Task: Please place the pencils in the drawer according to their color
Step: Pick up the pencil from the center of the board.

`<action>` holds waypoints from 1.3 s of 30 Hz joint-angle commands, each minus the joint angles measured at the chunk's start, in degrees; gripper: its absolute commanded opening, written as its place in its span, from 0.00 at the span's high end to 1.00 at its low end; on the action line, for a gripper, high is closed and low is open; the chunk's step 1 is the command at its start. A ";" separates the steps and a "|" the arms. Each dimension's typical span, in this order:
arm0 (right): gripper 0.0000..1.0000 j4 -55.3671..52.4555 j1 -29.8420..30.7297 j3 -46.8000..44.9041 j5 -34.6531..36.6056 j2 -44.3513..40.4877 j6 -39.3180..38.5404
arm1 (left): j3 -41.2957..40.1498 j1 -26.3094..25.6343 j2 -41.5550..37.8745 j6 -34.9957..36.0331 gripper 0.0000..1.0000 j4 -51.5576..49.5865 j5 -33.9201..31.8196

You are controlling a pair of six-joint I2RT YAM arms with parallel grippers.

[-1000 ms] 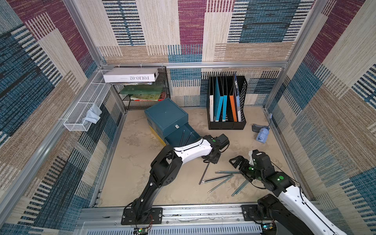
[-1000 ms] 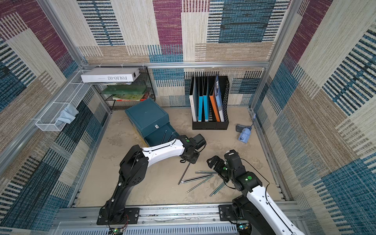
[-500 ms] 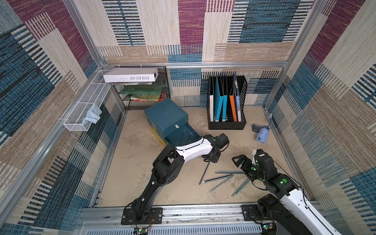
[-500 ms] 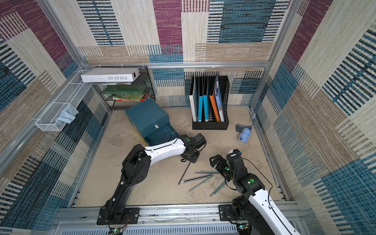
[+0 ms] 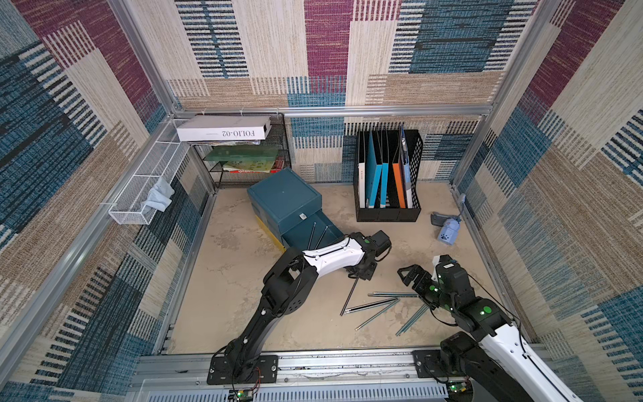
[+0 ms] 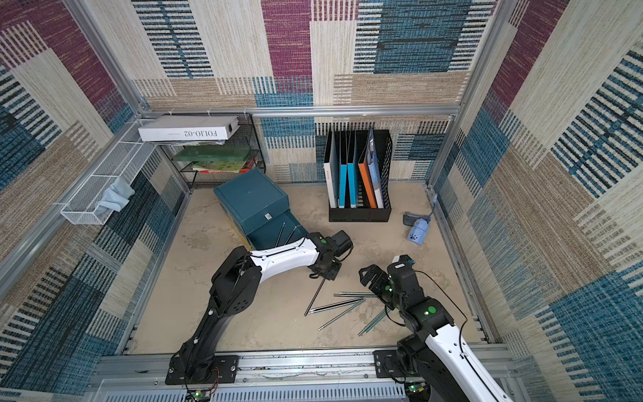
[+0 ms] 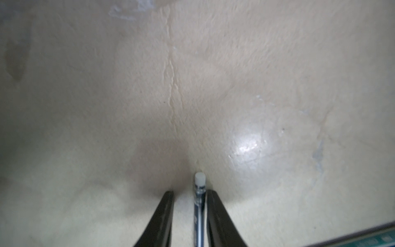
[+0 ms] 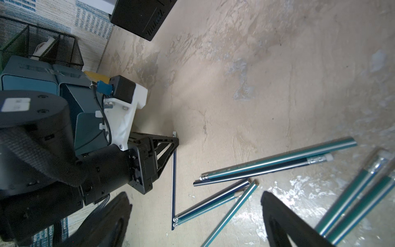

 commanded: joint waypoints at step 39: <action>0.01 0.93 0.02 -0.02 0.97 0.12 0.07 | 2.10 0.35 -2.86 3.03 1.00 -2.27 0.22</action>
